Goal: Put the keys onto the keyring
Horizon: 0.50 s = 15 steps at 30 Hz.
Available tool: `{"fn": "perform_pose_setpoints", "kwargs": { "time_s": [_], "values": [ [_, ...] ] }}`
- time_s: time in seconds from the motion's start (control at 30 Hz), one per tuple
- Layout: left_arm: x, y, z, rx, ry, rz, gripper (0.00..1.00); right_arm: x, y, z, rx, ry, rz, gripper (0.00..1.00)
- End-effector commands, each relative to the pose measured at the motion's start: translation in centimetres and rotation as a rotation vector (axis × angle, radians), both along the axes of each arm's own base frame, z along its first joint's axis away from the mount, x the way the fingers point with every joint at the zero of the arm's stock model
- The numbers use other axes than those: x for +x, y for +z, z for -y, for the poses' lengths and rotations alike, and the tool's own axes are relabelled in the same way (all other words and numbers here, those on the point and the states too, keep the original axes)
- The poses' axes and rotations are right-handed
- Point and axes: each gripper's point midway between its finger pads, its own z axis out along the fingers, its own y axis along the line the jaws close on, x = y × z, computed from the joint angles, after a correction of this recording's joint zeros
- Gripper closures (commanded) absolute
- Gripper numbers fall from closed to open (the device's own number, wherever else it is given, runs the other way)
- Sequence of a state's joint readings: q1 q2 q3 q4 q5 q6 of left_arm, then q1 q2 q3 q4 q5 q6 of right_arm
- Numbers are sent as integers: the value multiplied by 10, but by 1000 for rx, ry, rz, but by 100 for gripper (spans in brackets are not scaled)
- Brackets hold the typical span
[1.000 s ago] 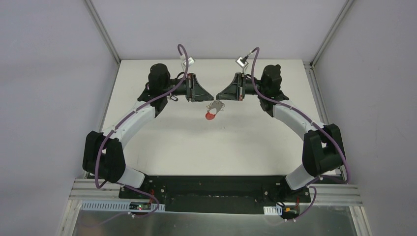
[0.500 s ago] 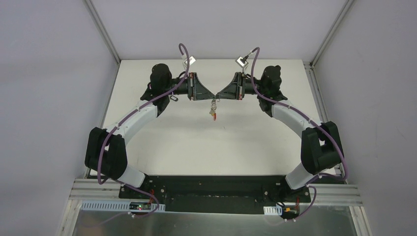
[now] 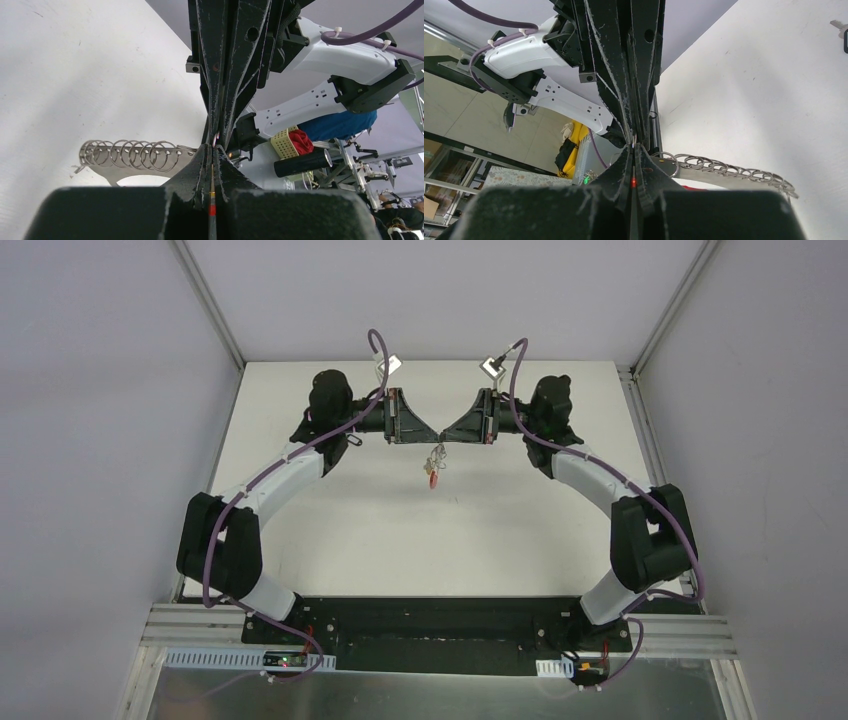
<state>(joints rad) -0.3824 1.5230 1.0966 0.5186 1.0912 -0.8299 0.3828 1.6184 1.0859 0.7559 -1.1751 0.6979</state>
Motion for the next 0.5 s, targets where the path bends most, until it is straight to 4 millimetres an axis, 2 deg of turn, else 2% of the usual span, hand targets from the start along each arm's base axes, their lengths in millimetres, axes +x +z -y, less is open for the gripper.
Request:
{"fn": "perform_pose_setpoints", "kwargs": {
  "time_s": [0.0,0.1,0.2,0.27,0.33,0.47],
  "values": [
    [-15,11,2,31,-64,66,100,-1,12,3,21,-7,121,94],
    [-20,-7,-7,183,-55,150,100,7,3,9,-50,-42,144,82],
    [-30,-19,-17,327,-68,229,100,6,-3,14,-125,-52,176,68],
    [-37,-20,-19,383,-86,269,100,2,-1,16,-133,-51,198,61],
    [-41,-22,-22,420,-103,294,100,-2,1,17,-139,-39,222,56],
    [-50,-20,-22,450,-145,315,100,-15,6,17,-128,20,259,55]
  ]
}}
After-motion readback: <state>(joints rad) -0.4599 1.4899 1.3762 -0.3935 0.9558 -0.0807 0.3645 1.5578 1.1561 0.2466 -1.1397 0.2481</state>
